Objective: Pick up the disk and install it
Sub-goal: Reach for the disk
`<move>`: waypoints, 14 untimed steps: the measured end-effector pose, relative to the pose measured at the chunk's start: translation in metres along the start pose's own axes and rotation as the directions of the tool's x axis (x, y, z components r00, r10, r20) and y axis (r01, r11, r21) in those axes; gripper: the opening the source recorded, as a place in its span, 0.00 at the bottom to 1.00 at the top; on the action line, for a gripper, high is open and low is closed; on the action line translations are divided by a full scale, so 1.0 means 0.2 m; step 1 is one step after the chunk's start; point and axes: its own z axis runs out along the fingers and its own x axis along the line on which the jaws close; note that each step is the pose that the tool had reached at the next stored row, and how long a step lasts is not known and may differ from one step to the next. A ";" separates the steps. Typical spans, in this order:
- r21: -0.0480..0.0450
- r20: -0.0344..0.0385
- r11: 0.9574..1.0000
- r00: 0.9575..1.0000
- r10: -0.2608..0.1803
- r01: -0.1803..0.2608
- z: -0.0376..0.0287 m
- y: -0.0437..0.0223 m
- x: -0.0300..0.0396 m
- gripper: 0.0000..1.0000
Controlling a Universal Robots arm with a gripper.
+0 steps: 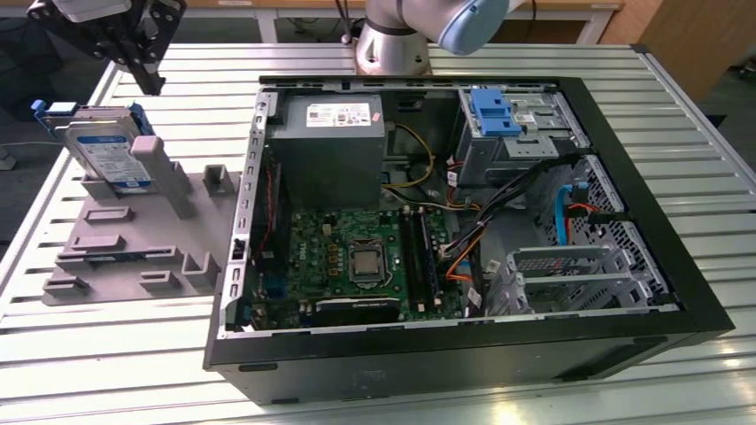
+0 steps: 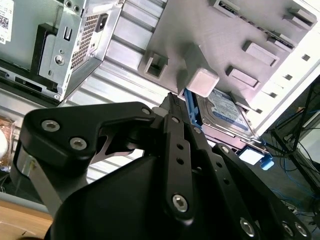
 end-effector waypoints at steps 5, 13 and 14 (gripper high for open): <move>0.000 0.000 1.000 1.000 0.000 0.000 0.000 0.000 0.002 0.11; 0.000 0.000 1.000 1.000 0.000 0.000 -0.002 -0.006 0.092 0.11; 0.000 0.000 1.000 1.000 0.000 0.000 -0.002 -0.008 0.115 0.11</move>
